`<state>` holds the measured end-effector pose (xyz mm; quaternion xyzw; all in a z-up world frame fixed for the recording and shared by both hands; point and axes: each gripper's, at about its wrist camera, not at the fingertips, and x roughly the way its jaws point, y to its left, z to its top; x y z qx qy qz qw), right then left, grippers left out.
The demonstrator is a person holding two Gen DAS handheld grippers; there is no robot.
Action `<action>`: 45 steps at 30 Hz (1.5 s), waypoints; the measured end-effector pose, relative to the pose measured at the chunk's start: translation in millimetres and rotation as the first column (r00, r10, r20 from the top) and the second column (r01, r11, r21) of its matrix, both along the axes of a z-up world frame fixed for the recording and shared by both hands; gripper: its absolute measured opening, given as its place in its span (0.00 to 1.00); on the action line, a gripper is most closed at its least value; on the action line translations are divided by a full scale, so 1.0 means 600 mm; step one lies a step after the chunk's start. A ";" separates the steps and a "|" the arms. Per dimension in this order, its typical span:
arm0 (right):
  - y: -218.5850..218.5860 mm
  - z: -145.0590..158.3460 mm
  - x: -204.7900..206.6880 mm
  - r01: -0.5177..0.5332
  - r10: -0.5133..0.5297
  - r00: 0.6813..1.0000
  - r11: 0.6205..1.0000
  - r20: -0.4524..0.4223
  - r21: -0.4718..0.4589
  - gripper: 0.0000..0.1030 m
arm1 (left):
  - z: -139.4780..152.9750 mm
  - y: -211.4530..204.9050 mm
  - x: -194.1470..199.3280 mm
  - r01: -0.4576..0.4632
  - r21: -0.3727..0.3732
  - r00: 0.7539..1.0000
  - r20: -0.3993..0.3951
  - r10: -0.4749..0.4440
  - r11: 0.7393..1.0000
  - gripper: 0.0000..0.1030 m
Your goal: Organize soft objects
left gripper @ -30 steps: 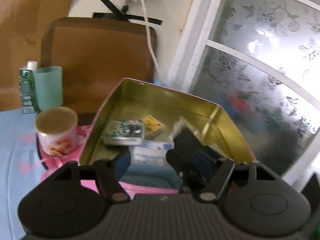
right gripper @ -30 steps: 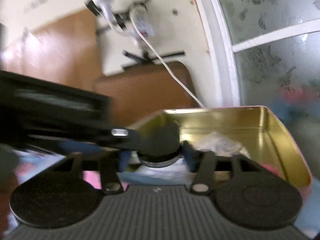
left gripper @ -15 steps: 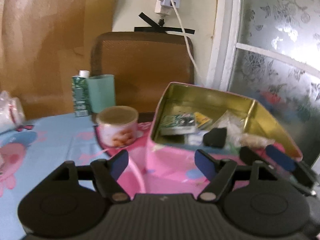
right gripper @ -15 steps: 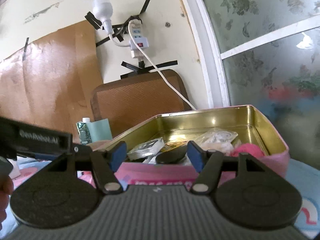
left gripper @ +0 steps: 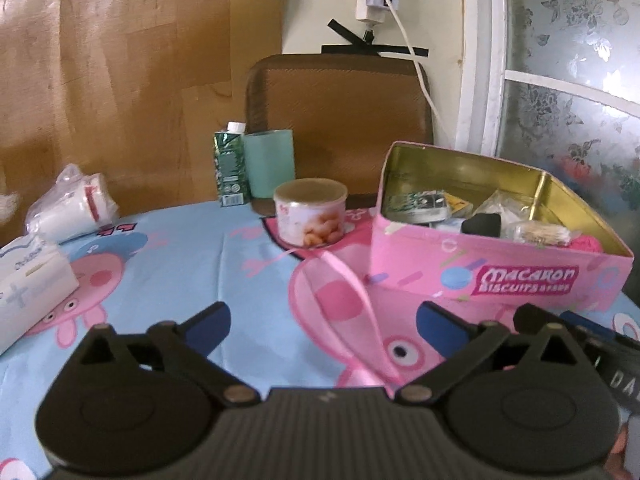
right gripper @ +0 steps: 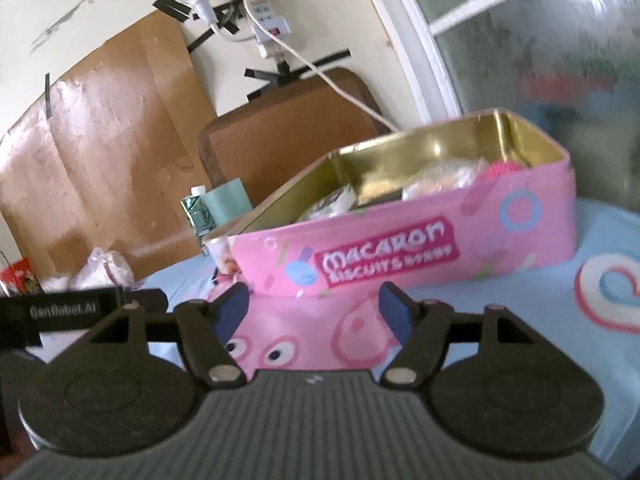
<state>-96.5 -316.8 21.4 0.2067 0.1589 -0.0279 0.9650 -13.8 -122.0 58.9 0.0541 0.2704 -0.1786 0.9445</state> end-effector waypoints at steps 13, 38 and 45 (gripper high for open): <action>0.035 0.009 -0.010 -0.026 0.028 0.999 0.999 -0.036 0.047 0.78 | -0.012 0.023 -0.015 -0.015 0.063 1.000 -0.025 0.016 0.998 1.00; 0.038 0.003 -0.008 -0.031 0.035 0.997 0.997 -0.065 0.065 0.79 | -0.014 0.019 -0.026 0.000 0.127 1.000 0.023 -0.003 0.992 1.00; 0.038 0.001 -0.009 -0.027 0.032 0.997 0.997 -0.070 0.070 0.79 | -0.014 0.019 -0.028 -0.013 0.135 0.999 0.038 0.008 0.991 1.00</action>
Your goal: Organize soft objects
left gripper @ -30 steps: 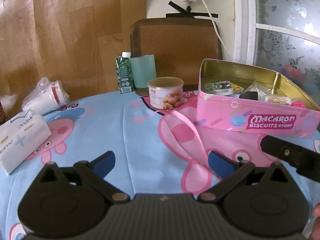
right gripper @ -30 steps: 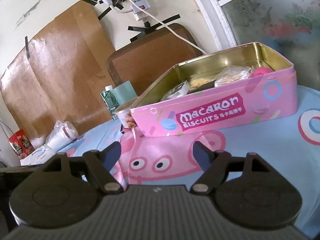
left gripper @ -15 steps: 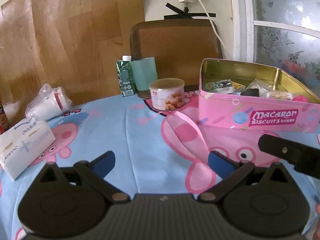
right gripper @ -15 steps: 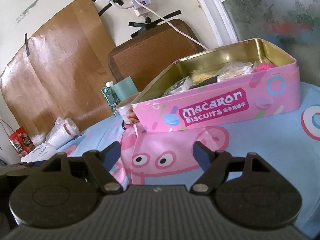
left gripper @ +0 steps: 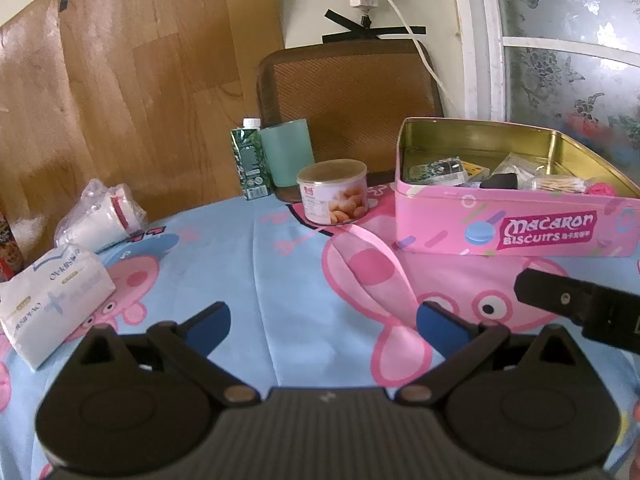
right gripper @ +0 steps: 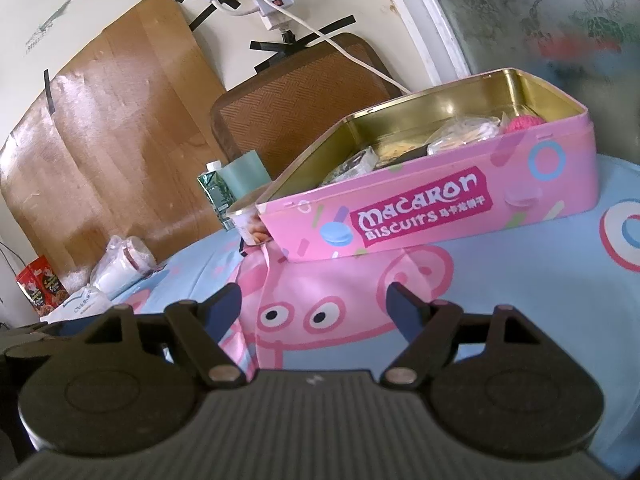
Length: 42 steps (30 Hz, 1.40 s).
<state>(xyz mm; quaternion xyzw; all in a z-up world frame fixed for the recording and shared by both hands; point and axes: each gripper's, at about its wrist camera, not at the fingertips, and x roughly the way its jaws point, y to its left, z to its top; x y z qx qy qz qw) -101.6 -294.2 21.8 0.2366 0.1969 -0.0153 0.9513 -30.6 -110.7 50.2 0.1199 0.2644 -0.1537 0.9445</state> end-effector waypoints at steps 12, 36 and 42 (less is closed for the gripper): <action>-0.001 -0.003 -0.001 0.003 -0.003 1.000 1.000 -0.004 0.004 0.80 | 0.002 0.007 0.002 -0.018 -0.006 1.000 0.010 0.018 1.000 1.00; 0.001 -0.009 -0.003 0.015 -0.014 1.000 1.000 -0.017 0.026 0.80 | 0.003 0.003 -0.008 -0.026 0.038 0.999 0.049 0.024 0.999 1.00; 0.003 -0.007 -0.004 0.014 -0.013 1.000 1.000 -0.017 0.022 0.80 | 0.008 0.006 -0.010 -0.034 0.030 0.998 0.055 0.032 0.999 1.00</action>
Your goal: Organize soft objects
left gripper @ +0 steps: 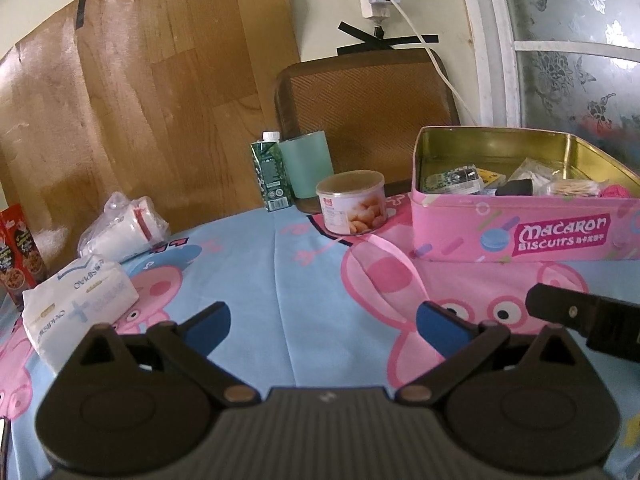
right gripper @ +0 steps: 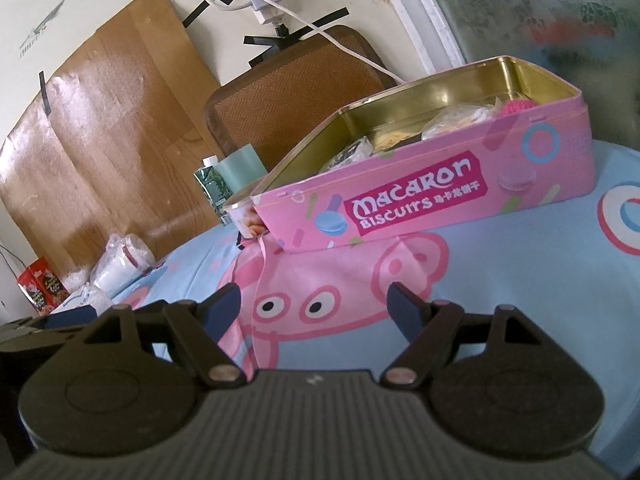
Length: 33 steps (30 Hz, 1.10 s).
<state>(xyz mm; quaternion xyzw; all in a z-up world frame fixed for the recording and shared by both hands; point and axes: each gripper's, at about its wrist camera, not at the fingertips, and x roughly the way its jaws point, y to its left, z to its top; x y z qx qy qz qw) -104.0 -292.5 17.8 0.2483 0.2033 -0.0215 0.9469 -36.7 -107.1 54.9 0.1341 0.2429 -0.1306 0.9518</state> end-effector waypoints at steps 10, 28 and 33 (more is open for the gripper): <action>0.004 0.002 0.001 -0.013 0.013 1.000 1.000 0.002 -0.008 0.80 | 0.003 0.004 -0.003 -0.009 -0.005 1.000 0.008 0.009 1.000 1.00; -0.001 0.003 -0.005 -0.008 0.008 1.000 1.000 0.007 -0.002 0.80 | 0.001 0.002 -0.008 0.002 -0.004 1.000 0.004 -0.001 1.000 1.00; -0.002 0.003 -0.005 -0.009 0.009 1.000 1.000 0.006 -0.002 0.80 | 0.001 0.000 -0.011 0.005 -0.002 1.000 0.005 -0.005 1.000 1.00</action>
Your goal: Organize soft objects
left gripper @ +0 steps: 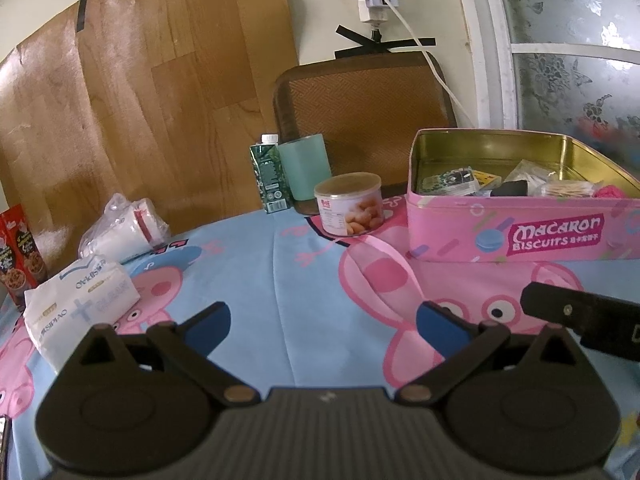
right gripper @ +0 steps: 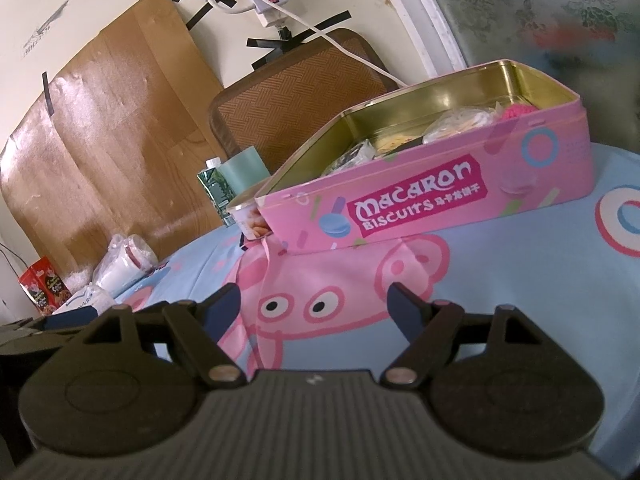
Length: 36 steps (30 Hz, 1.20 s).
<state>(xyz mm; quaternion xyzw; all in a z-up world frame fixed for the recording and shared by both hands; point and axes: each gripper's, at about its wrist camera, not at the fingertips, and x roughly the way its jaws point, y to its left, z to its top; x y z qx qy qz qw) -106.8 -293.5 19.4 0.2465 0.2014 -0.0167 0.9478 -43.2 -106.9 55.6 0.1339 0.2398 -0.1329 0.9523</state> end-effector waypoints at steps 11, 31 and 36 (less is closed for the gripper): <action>0.000 -0.001 -0.002 0.006 -0.006 1.000 1.000 0.003 -0.004 0.80 | -0.004 -0.004 -0.002 0.014 0.003 1.000 -0.008 -0.014 1.000 1.00; 0.003 0.003 -0.008 0.023 -0.023 1.000 1.000 0.010 -0.004 0.80 | -0.005 -0.011 -0.008 0.062 0.022 0.998 -0.019 -0.061 0.998 1.00; 0.006 0.007 -0.009 0.021 -0.021 1.000 1.000 0.012 -0.011 0.80 | -0.002 -0.014 -0.011 0.067 0.025 0.998 -0.011 -0.067 0.997 1.00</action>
